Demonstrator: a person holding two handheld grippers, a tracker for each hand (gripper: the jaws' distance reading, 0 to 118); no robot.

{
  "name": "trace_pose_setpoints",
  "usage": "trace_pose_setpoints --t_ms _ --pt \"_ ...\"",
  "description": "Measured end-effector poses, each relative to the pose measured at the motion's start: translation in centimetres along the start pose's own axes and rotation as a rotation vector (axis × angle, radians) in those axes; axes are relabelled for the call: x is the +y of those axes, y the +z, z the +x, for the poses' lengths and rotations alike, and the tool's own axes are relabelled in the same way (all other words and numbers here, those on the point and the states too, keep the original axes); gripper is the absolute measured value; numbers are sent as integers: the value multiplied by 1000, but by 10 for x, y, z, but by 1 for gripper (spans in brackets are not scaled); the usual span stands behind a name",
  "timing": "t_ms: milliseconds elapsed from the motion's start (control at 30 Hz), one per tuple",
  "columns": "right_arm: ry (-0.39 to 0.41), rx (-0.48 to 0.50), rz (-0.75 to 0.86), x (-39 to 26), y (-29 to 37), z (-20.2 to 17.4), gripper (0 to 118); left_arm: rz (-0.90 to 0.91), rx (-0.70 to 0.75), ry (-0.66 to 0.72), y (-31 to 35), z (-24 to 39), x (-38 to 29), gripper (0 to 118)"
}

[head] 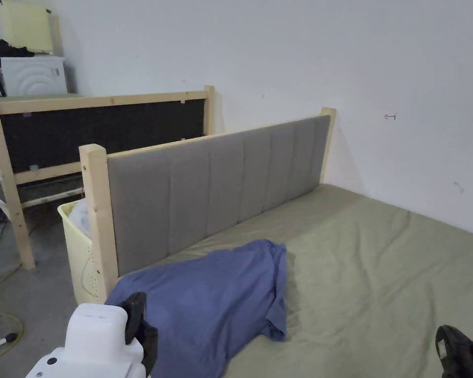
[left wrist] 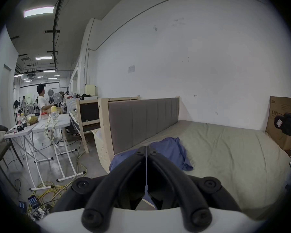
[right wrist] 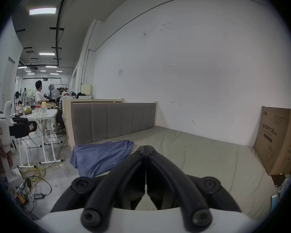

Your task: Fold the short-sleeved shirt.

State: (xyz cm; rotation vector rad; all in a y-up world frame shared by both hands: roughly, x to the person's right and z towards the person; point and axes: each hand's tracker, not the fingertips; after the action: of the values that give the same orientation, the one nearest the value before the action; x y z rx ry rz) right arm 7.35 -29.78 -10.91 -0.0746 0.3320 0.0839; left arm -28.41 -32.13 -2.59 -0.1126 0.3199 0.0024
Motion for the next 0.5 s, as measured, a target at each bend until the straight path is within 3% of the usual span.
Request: trace_pose_setpoints --t_ms 233,500 --pt "40 -30 -93 -23 -18 22 0 -151 -147 18 -78 31 -26 1" --pt "3 -95 -216 -66 -67 72 0 -383 -298 -145 -323 115 -58 1"
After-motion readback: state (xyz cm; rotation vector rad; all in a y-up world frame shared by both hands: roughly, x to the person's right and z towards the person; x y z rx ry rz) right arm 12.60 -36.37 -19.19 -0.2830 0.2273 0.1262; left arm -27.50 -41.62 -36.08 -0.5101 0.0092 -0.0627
